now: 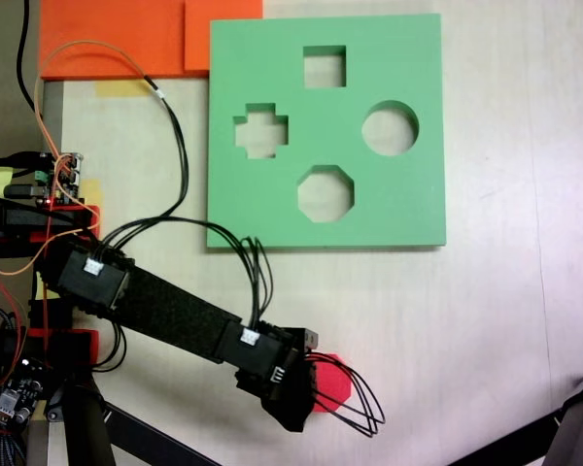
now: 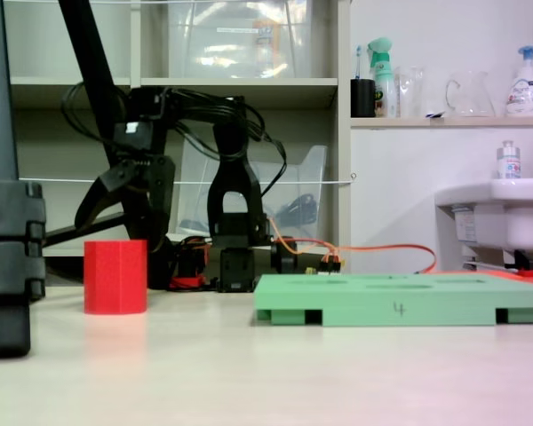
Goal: Put the octagonal pillar block into the corresponding hole
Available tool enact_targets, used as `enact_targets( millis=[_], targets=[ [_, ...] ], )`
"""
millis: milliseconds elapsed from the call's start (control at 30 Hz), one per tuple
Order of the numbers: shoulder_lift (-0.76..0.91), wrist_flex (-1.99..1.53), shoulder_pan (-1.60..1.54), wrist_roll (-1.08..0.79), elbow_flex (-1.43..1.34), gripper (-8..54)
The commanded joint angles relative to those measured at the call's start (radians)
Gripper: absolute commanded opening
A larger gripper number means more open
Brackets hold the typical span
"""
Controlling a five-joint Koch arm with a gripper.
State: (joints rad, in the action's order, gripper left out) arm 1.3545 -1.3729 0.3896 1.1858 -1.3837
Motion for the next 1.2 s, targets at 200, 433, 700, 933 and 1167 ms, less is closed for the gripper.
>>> enact_targets(
  millis=[200, 433, 700, 933, 1167],
  targets=[
    [-0.011, -0.011, -0.037, -0.034, 0.083, 52.2],
    [-0.126, -0.143, -0.064, -0.23, 0.213, 52.2],
    [-0.221, -0.383, -0.051, -0.43, 0.387, 52.2],
    [-0.221, -0.43, -0.044, -0.538, 0.399, 52.2],
    [-0.275, -0.43, -0.023, -0.568, 0.425, 52.2]
  ],
)
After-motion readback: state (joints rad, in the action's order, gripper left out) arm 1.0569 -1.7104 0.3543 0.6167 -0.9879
